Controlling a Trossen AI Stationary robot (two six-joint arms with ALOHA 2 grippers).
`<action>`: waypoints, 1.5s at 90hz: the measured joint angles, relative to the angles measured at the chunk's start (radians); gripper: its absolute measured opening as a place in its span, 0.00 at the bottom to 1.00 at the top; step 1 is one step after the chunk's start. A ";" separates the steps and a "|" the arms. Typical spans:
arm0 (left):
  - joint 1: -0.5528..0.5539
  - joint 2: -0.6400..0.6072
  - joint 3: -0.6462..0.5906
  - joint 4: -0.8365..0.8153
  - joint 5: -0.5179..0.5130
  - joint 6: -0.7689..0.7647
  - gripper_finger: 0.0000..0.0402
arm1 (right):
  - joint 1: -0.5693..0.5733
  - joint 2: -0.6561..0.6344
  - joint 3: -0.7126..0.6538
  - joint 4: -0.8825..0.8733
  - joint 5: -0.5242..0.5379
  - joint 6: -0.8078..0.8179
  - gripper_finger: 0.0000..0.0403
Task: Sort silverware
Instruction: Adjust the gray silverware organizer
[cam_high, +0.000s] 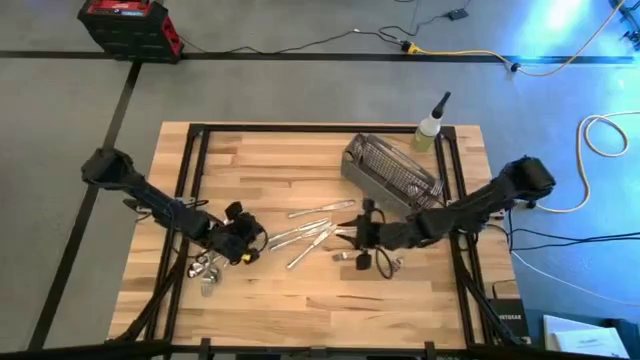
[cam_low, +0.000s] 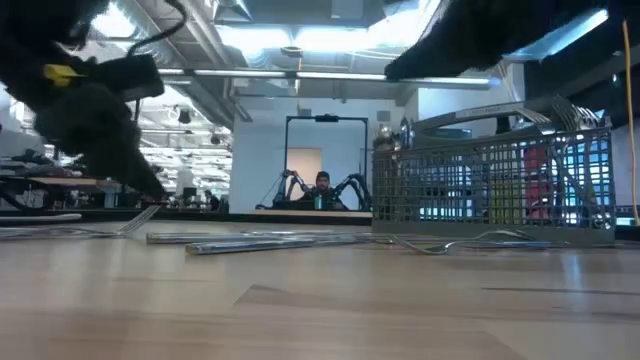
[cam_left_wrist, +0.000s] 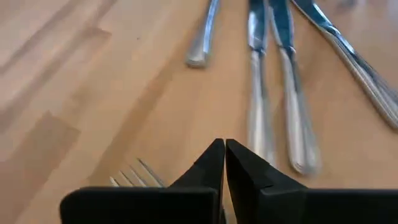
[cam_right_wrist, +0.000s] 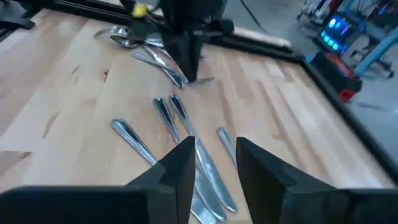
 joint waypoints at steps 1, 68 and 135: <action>-0.007 0.000 0.000 -0.001 -0.004 -0.005 0.00 | -0.003 0.005 0.000 0.003 -0.005 0.005 0.25; -0.311 -0.001 0.000 -0.389 -0.062 -0.651 0.03 | -0.020 0.070 0.000 0.037 -0.056 0.047 0.25; -0.310 0.000 0.000 -0.379 -0.044 -0.656 0.43 | 0.093 -0.054 0.339 -1.119 -0.004 0.471 0.25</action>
